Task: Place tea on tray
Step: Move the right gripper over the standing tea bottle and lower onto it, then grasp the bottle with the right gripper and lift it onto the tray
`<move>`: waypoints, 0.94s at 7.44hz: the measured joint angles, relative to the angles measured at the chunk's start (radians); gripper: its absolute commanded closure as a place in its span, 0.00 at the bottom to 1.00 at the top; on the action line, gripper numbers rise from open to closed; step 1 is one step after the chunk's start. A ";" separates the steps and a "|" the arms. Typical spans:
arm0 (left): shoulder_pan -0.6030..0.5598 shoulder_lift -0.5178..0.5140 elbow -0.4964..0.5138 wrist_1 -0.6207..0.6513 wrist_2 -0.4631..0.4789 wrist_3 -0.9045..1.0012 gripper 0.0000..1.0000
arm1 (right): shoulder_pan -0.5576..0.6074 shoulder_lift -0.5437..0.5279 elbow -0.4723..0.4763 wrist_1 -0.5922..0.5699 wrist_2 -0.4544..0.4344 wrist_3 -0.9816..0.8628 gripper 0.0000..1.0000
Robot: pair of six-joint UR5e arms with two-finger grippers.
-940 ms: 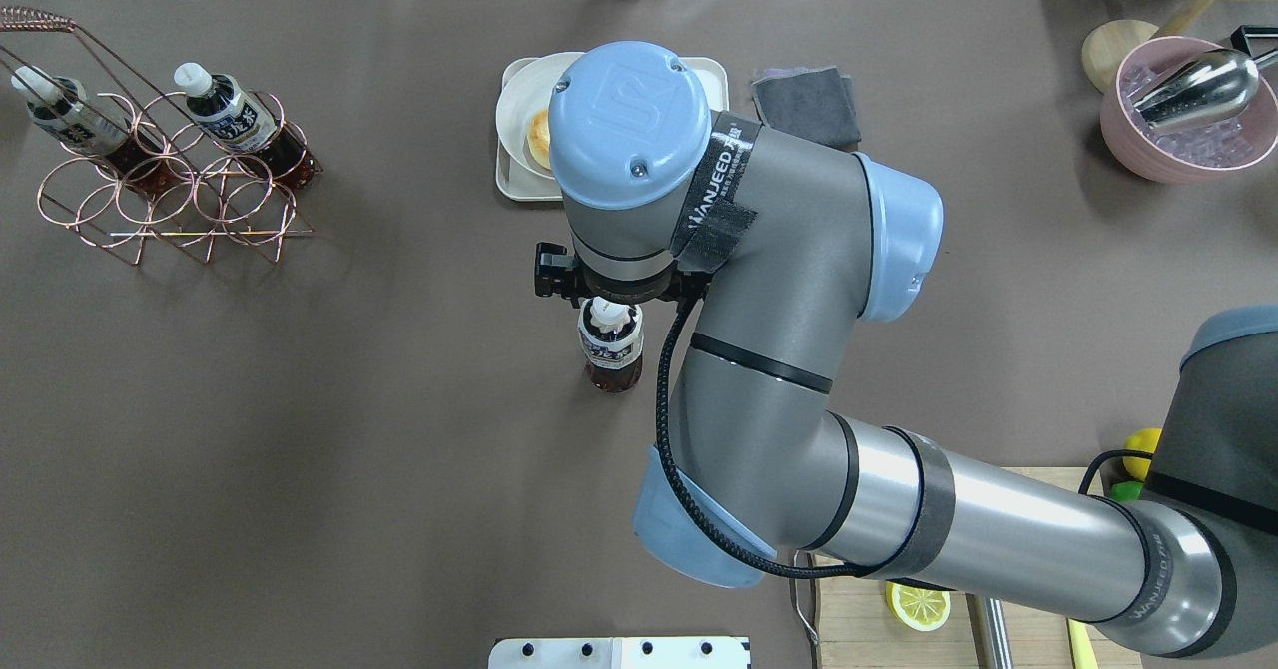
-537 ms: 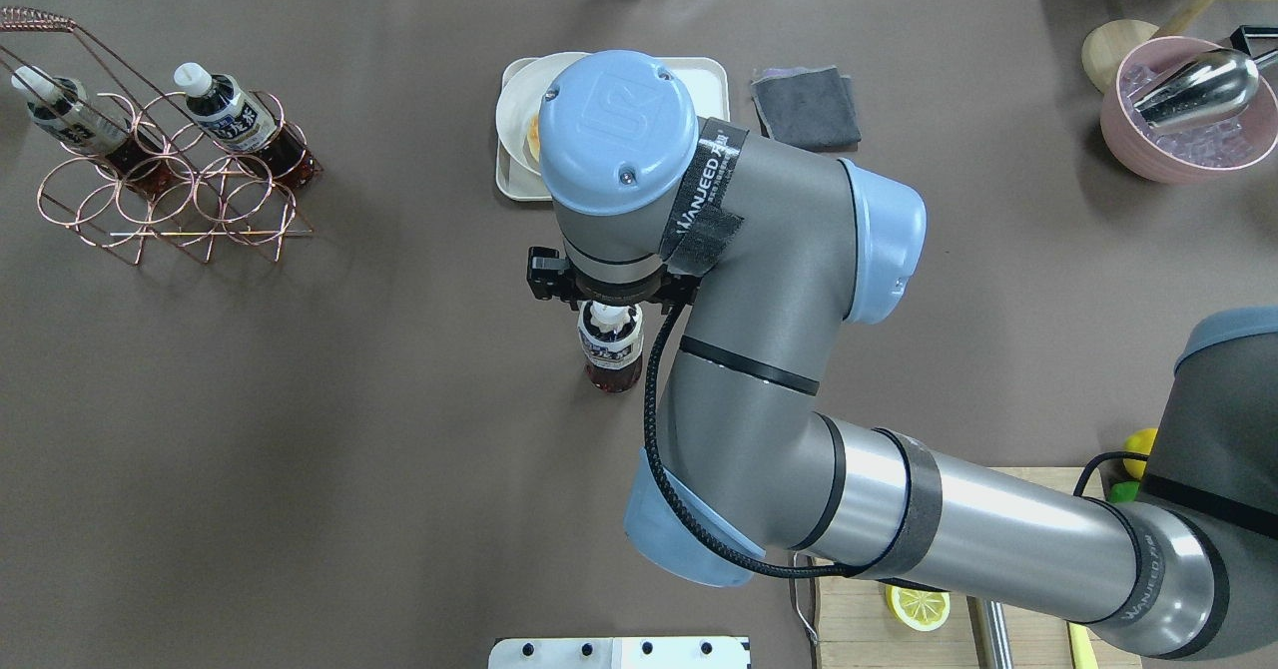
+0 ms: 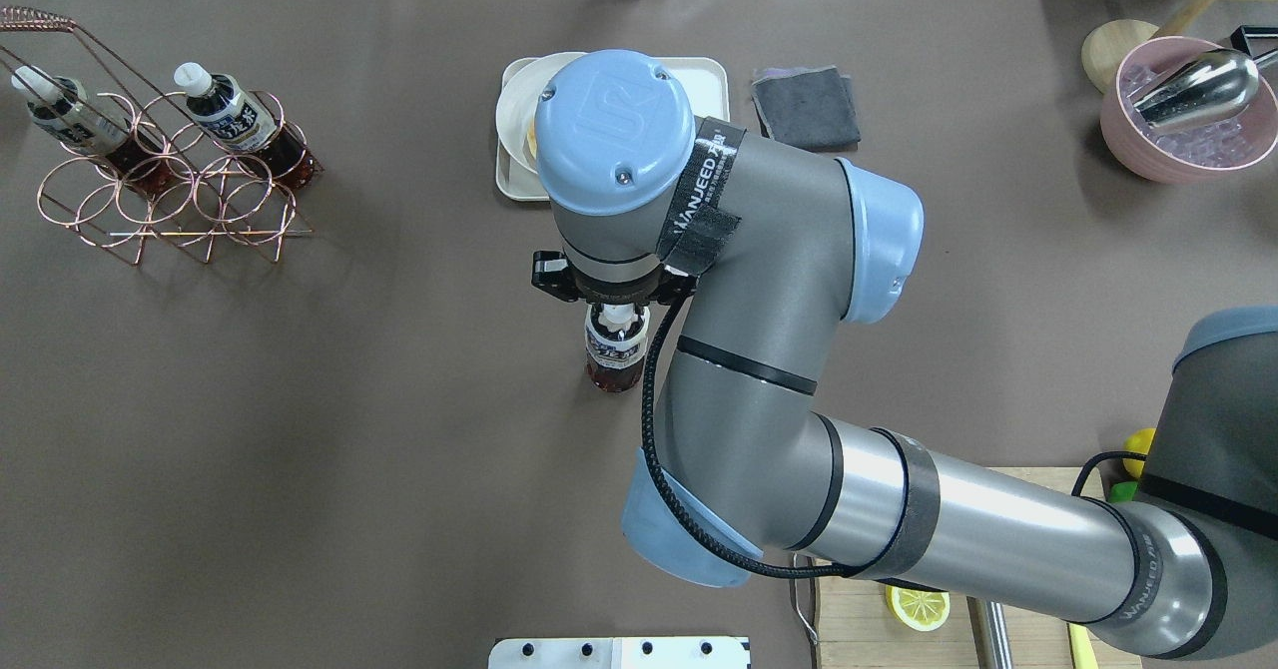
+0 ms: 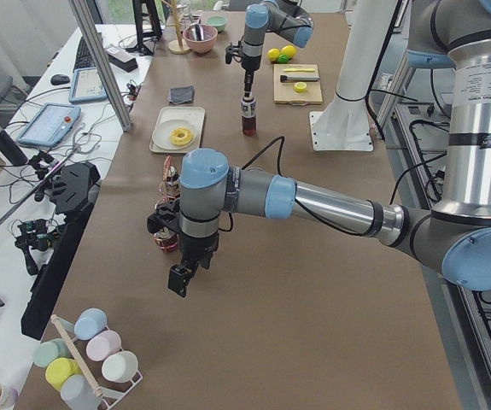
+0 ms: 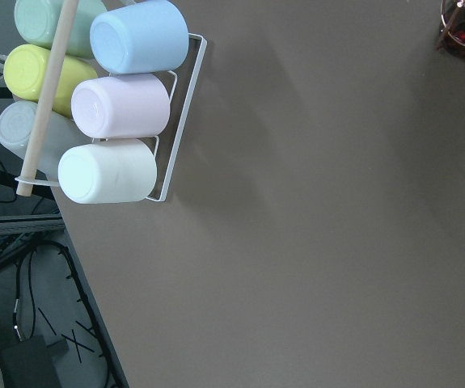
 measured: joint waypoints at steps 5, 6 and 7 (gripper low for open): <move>0.000 -0.003 0.003 0.000 0.000 -0.002 0.02 | 0.079 0.058 -0.010 -0.045 0.037 -0.027 1.00; 0.000 -0.003 0.002 -0.001 0.000 -0.003 0.02 | 0.121 0.067 -0.030 -0.052 0.062 -0.048 1.00; 0.000 -0.004 0.000 -0.001 0.000 -0.003 0.02 | 0.176 0.072 -0.055 -0.055 0.098 -0.093 1.00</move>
